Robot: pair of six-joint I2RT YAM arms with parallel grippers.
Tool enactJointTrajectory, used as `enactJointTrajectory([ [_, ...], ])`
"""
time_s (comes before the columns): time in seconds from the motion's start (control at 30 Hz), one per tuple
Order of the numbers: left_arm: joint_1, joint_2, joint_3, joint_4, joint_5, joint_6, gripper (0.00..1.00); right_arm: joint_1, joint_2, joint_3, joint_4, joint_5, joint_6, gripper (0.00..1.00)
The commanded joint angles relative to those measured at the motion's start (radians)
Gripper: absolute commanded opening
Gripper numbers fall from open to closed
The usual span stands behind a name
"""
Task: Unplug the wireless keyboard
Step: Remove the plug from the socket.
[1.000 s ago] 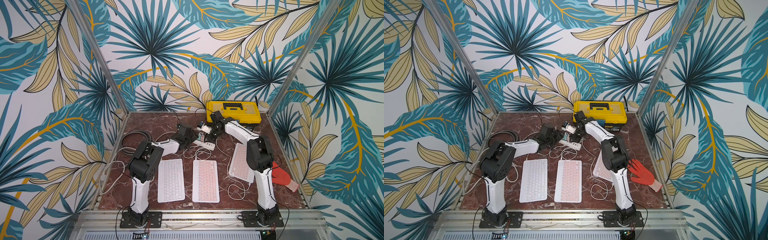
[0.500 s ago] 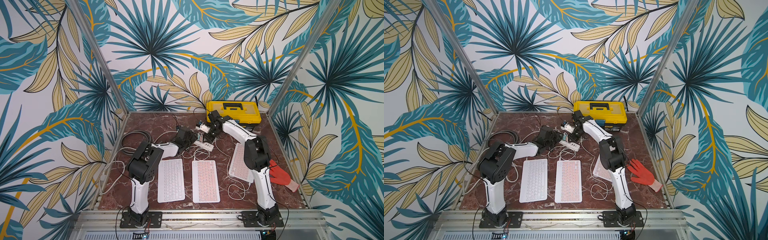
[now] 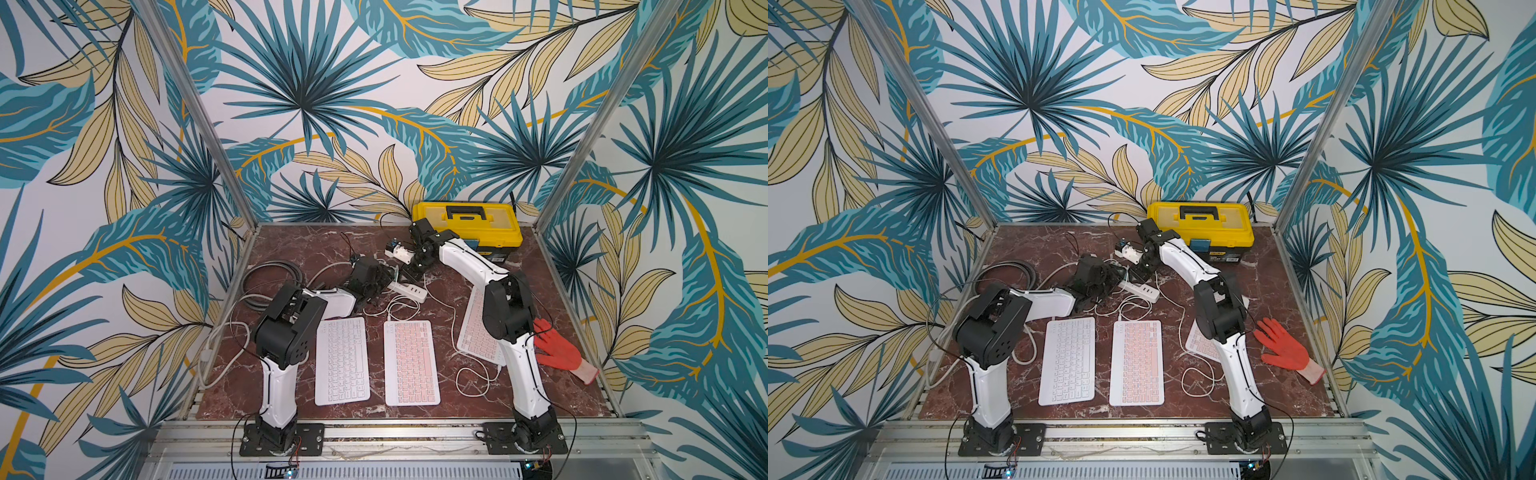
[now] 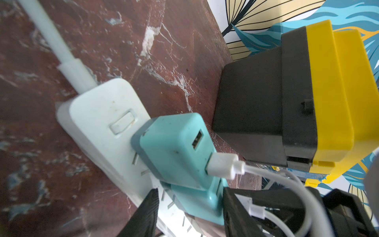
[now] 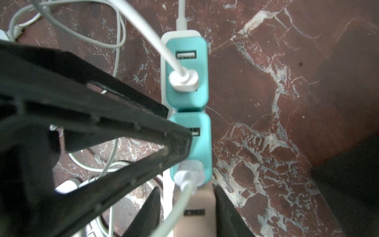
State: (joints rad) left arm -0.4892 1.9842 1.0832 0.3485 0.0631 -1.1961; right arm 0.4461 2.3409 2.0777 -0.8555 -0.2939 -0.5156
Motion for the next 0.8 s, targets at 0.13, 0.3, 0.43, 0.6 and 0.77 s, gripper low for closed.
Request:
enactJointTrajectory([
  [0.13, 0.004, 0.053, -0.067, -0.229, -0.017, 0.015, 0.51, 0.011, 0.057, 0.044, -0.098, 0.044, -0.026, 0.45],
  [0.3, 0.009, 0.053, -0.068, -0.229, -0.012, 0.013, 0.51, 0.011, 0.066, 0.044, -0.099, 0.050, -0.013, 0.41],
  [0.43, 0.014, 0.053, -0.069, -0.229, -0.011, 0.014, 0.50, 0.008, 0.075, 0.051, -0.096, 0.044, -0.007, 0.36],
  [0.6, 0.018, 0.059, -0.069, -0.229, -0.007, 0.008, 0.50, 0.006, 0.084, 0.070, -0.109, 0.036, -0.013, 0.31],
  [0.77, 0.019, 0.065, -0.071, -0.228, -0.001, 0.002, 0.50, 0.006, 0.087, 0.078, -0.103, 0.037, -0.002, 0.22],
])
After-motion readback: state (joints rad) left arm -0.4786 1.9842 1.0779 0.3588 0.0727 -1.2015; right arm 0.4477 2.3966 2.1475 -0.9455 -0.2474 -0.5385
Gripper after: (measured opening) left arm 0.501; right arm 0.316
